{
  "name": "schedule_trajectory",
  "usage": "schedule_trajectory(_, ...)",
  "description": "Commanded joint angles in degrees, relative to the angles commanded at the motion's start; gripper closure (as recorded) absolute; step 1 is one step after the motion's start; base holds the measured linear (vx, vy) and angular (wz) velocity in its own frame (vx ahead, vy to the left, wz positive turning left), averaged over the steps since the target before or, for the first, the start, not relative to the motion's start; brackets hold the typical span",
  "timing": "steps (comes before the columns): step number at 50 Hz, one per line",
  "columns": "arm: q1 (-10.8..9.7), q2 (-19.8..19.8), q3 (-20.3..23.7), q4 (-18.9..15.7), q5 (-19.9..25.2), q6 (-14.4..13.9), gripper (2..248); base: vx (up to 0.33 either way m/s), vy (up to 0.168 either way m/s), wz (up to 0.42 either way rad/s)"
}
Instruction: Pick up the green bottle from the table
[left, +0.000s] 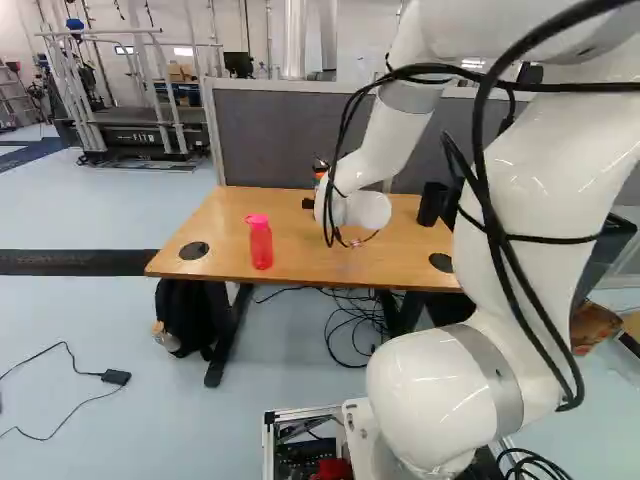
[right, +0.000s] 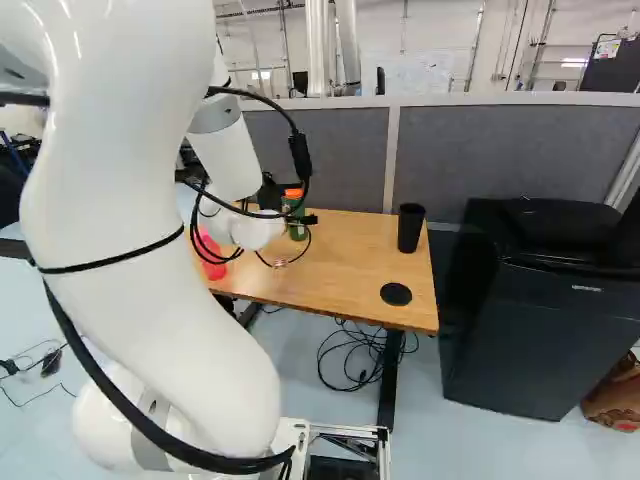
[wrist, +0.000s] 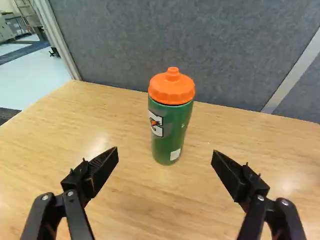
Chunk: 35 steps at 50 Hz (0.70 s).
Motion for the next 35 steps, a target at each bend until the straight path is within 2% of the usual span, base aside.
schedule_trajectory(35, 0.44, -8.95, -10.59, 0.00, -0.39, 0.00, 3, 0.000, 0.000, 0.000)
